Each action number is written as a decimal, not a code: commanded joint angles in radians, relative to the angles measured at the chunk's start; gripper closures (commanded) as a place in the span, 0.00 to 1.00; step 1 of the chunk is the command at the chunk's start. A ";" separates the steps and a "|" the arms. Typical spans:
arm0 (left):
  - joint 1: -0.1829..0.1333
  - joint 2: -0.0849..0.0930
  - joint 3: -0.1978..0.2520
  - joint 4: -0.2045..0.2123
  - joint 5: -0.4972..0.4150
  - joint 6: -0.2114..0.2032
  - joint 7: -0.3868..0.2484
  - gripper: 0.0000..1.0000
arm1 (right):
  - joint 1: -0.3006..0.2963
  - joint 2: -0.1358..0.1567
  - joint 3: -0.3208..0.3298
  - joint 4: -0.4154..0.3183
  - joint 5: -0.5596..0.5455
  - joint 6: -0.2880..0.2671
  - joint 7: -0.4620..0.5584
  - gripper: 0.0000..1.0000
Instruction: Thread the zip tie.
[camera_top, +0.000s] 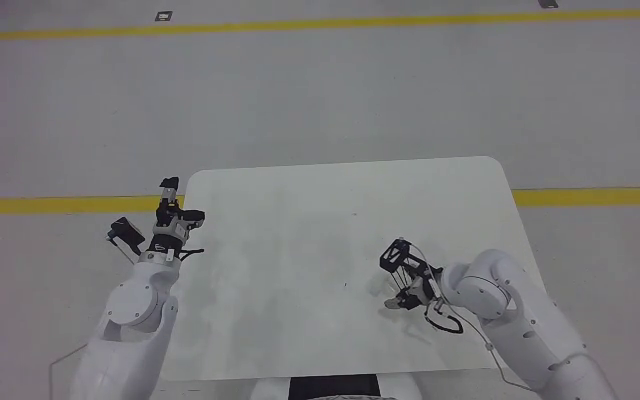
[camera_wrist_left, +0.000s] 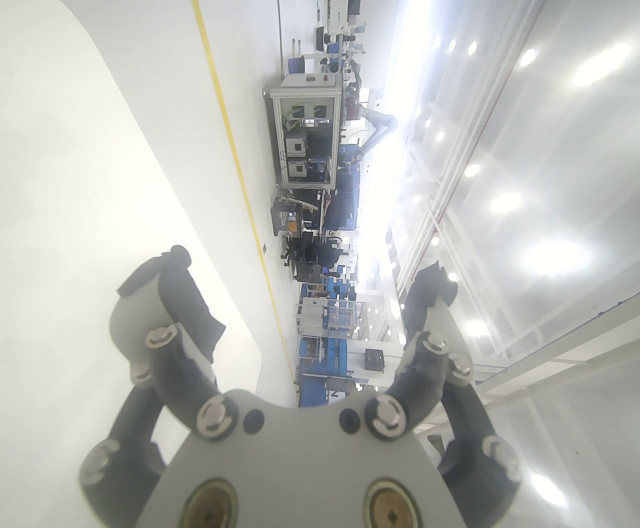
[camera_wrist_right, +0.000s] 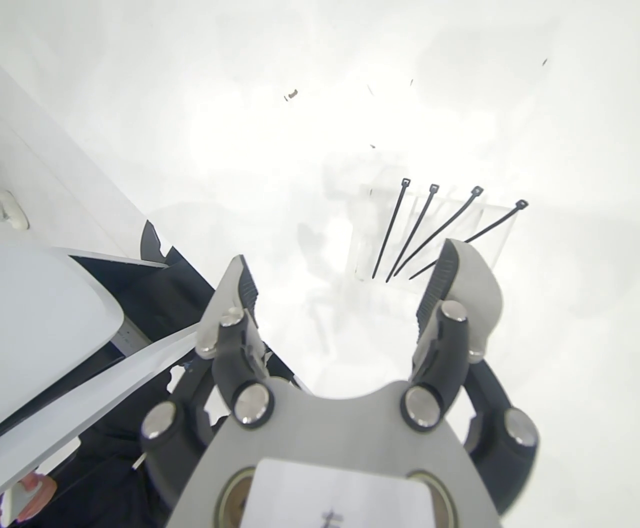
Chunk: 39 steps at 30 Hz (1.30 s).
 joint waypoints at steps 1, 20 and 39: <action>0.000 0.000 0.000 0.000 0.000 0.000 0.000 0.00 | -0.003 0.003 0.003 -0.003 0.002 0.000 -0.003 0.59; 0.000 0.000 0.000 0.000 0.000 0.000 0.000 0.00 | 0.040 0.034 -0.042 0.067 0.027 0.000 -0.059 0.79; 0.000 0.000 0.000 0.000 0.000 0.000 0.000 0.00 | 0.082 0.045 -0.094 0.124 0.016 0.000 -0.098 0.83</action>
